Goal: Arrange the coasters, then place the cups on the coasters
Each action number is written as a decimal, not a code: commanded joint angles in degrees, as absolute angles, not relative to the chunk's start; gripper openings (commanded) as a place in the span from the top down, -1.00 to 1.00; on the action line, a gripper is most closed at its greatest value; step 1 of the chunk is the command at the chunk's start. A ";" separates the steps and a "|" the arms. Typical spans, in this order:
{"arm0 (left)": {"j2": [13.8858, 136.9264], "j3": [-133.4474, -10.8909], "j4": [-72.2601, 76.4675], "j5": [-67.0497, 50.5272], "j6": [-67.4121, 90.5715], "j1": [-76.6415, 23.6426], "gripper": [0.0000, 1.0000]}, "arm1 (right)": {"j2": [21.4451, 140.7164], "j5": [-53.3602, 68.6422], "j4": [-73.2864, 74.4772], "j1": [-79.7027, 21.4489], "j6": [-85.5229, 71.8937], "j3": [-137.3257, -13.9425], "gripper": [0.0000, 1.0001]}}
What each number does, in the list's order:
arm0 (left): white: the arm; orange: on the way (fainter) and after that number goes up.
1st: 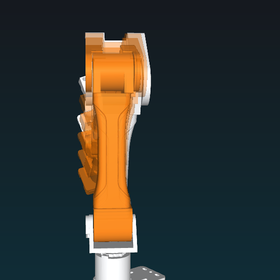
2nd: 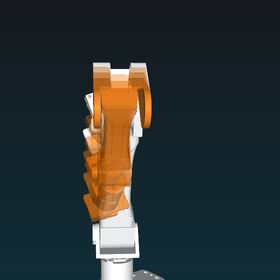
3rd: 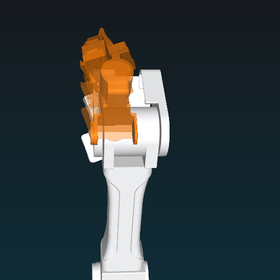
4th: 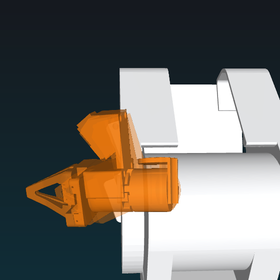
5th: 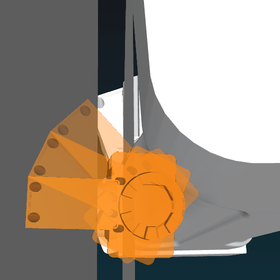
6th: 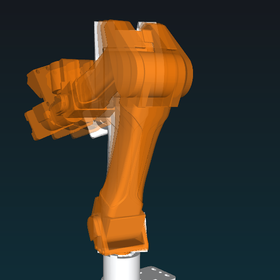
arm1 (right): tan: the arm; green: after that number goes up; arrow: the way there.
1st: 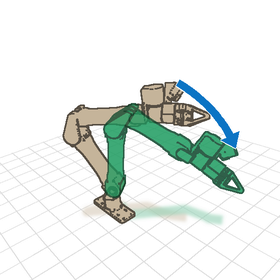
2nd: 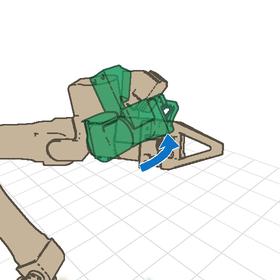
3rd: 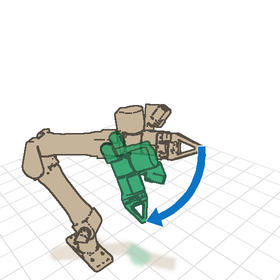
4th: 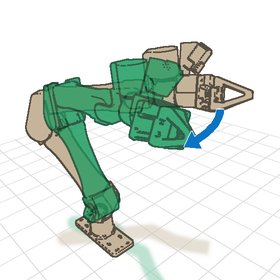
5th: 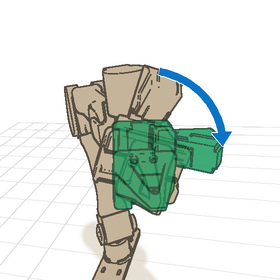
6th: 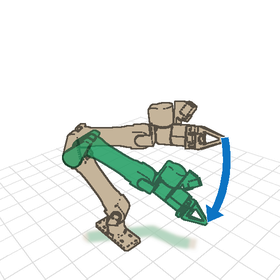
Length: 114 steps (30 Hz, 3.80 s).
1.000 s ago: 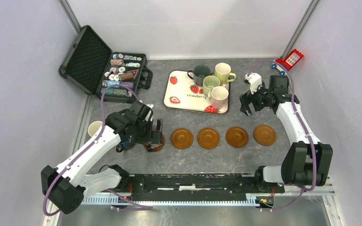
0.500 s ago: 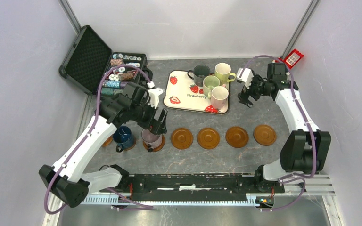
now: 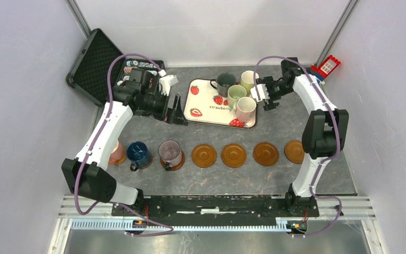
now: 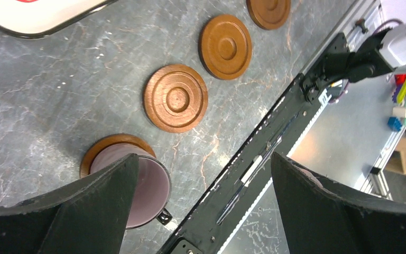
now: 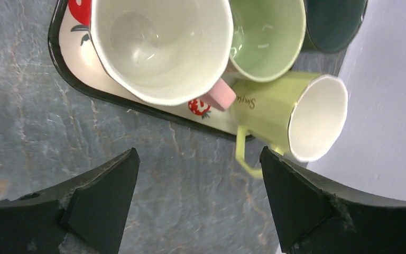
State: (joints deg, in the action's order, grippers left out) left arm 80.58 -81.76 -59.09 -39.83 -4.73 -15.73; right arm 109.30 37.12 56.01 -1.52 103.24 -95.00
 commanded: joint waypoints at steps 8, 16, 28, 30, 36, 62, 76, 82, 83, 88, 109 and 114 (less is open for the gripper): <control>84.59 -87.13 -56.87 -44.81 -3.72 -12.48 -1.00 | 114.18 35.38 61.34 -5.11 116.24 -100.70 -0.80; 86.25 -88.50 -56.87 -44.56 -3.83 -12.24 -1.00 | 116.58 33.93 64.14 -5.91 116.81 -102.66 -0.65; 87.80 -89.27 -56.84 -45.59 -3.27 -11.78 -1.00 | 115.78 33.82 66.86 -5.98 110.82 -102.89 -0.21; 87.73 -89.21 -56.71 -45.64 -3.15 -11.70 -1.00 | 115.43 33.94 66.85 -6.01 109.19 -102.40 -0.17; 87.73 -89.33 -56.52 -45.60 -2.67 -11.51 -1.00 | 114.57 33.56 66.71 -6.30 105.29 -100.26 -0.08; 86.96 -89.03 -55.72 -44.29 -0.57 -10.04 -1.00 | 100.24 26.84 35.79 -7.36 55.71 -78.96 0.92; 82.45 -85.51 -51.42 -42.56 3.11 -7.39 -1.00 | 80.11 20.74 24.22 -8.45 20.15 -67.13 1.00; 78.83 -82.53 -48.05 -37.93 7.56 -6.21 -1.00 | 73.33 12.81 23.62 -15.73 2.11 -61.08 1.00; 77.99 -81.69 -47.27 -37.20 8.08 -6.15 -1.00 | 72.55 11.38 24.05 -18.08 0.42 -60.53 1.00; 73.20 -77.80 -45.15 -33.62 9.61 -5.71 -1.00 | 71.03 -5.39 27.34 -31.60 -14.44 -60.72 1.00; 56.41 -64.38 -34.61 -23.85 19.02 -5.23 -1.00 | 77.07 -14.62 30.21 -57.58 -32.41 -60.36 1.00; 53.79 -61.11 -32.76 -24.12 20.96 -5.19 -1.00 | 80.86 -16.67 31.02 -60.80 -33.20 -63.53 1.00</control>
State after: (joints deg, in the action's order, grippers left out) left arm 56.34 -63.05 -37.08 -24.84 17.17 -5.48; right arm 79.57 -12.62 34.63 -58.76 -30.52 -59.20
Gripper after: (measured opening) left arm 0.996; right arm 0.233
